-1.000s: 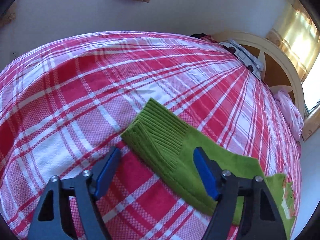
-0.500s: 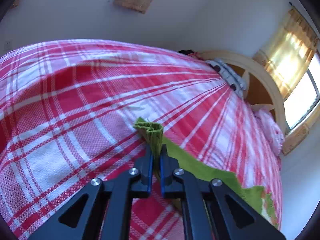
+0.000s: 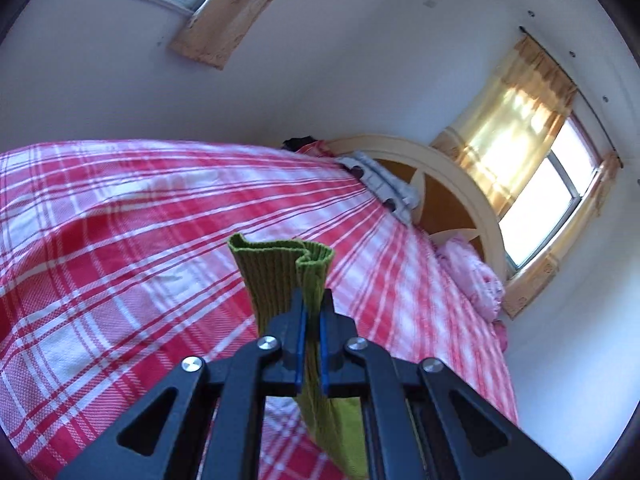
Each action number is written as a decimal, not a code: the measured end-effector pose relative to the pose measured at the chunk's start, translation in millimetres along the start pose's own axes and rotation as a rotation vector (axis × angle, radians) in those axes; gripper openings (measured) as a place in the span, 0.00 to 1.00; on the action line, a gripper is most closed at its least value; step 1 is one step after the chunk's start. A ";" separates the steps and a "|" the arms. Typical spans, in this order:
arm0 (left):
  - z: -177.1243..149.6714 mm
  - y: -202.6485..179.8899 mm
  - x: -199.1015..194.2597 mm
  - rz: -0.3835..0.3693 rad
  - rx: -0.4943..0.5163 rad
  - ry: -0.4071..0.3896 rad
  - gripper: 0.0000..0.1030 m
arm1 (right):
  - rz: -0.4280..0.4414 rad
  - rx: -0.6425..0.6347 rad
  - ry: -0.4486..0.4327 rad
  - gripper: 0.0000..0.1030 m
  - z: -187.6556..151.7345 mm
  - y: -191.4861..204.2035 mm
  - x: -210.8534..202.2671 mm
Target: Fold small clothes
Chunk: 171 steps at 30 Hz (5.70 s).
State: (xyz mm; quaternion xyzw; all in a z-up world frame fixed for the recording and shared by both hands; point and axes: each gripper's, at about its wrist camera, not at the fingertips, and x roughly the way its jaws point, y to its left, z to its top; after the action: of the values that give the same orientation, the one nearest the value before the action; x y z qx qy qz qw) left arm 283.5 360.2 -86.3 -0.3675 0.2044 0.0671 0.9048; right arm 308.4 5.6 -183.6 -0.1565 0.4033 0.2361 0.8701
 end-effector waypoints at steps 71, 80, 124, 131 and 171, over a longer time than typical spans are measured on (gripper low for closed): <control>-286.6 -385.9 87.5 -0.421 0.456 0.507 0.05 | 0.015 0.407 -0.059 0.79 -176.0 -142.8 -158.6; -329.0 -393.0 93.7 -0.362 0.662 0.606 0.10 | 0.029 0.399 -0.062 0.83 -176.2 -141.0 -156.6; -191.2 -119.1 119.3 0.208 0.647 0.420 0.92 | -0.069 0.415 0.083 0.73 -10.3 -185.5 -33.3; -189.6 -116.3 118.7 0.188 0.620 0.430 0.94 | -0.161 0.360 0.090 0.74 -30.7 -156.1 -26.3; -194.1 -98.6 83.4 0.203 0.619 0.436 1.00 | -0.218 0.399 0.081 0.69 -99.9 -213.9 -72.2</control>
State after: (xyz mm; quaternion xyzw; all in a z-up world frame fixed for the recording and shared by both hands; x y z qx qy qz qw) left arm 323.7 152.3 -183.9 -0.0609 0.4377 0.0118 0.8970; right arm 319.9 -240.8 -172.6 -0.0332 0.4571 0.0499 0.8874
